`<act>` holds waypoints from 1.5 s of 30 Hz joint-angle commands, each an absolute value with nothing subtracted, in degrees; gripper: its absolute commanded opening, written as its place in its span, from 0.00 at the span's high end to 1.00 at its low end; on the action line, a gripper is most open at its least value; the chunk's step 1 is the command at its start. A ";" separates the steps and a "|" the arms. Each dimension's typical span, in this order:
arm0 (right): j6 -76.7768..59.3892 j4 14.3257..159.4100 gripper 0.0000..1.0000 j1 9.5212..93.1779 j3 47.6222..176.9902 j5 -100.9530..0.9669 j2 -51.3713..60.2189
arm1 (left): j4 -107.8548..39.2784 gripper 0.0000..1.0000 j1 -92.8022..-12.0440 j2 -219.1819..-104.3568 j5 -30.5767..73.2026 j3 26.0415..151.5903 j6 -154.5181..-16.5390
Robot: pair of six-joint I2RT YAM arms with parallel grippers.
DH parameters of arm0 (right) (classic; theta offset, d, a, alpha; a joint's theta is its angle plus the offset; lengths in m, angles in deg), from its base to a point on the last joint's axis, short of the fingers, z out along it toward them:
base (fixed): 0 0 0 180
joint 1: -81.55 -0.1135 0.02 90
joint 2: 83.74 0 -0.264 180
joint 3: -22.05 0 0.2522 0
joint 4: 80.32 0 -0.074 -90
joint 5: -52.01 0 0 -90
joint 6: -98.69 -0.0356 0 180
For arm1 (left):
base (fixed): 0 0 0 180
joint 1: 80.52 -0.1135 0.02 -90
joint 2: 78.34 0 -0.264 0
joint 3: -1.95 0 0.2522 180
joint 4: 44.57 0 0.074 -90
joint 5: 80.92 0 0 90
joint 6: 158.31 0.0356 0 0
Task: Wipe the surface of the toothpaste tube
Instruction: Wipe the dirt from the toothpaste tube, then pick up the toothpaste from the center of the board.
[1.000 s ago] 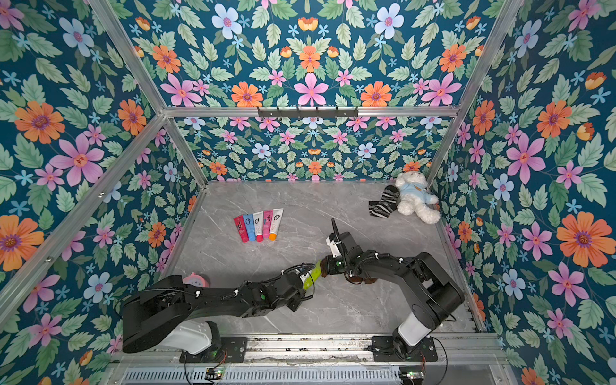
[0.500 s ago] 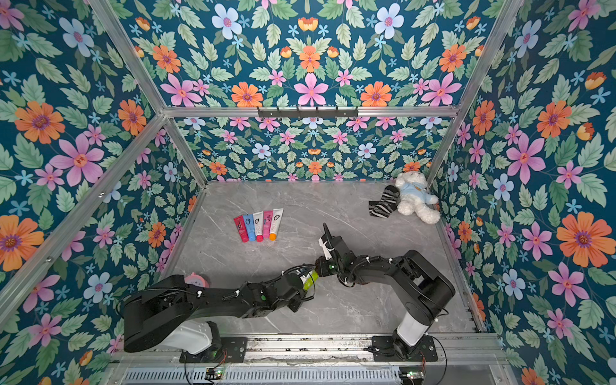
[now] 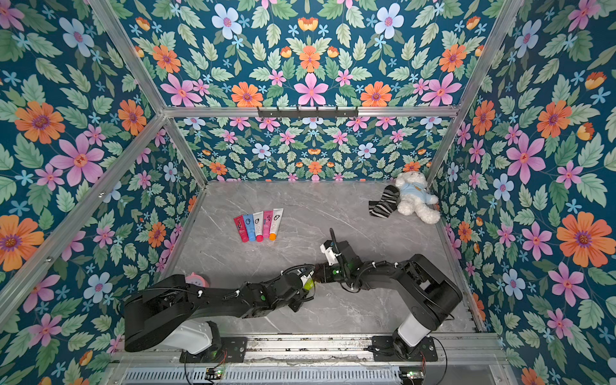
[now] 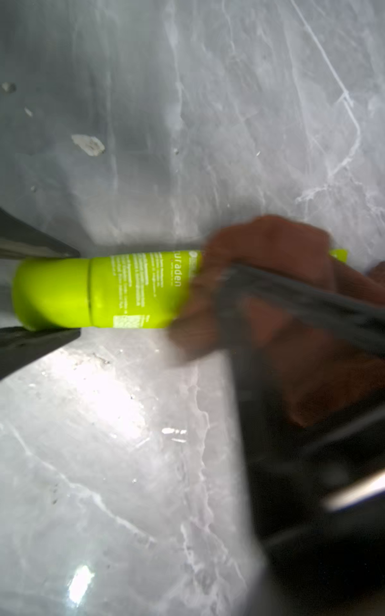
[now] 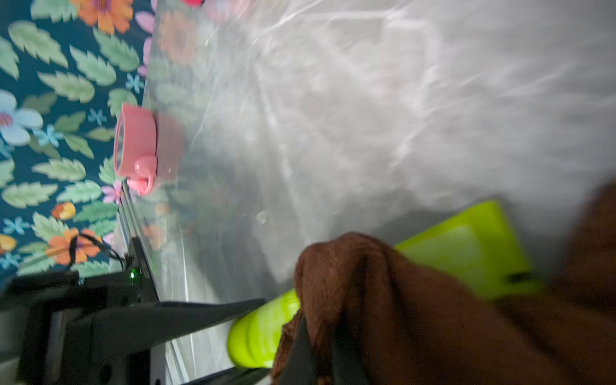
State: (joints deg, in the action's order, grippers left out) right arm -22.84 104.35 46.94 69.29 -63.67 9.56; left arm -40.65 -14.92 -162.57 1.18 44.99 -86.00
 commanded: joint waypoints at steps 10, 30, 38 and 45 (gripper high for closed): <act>-22.87 94.91 1.00 45.63 71.02 -59.20 8.17 | -41.94 1.00 -14.98 -161.65 1.00 44.55 -85.37; -22.61 90.65 1.00 51.98 73.84 -56.30 9.87 | -42.76 1.00 -14.95 -160.95 1.75 44.03 -85.67; -21.32 80.70 1.00 51.41 72.69 -51.98 1.55 | -38.52 1.00 -16.69 -159.97 -4.80 46.23 -90.98; -25.07 71.86 1.00 46.70 62.34 -50.14 -17.16 | -35.42 1.00 -22.88 -161.96 -7.41 56.51 -94.10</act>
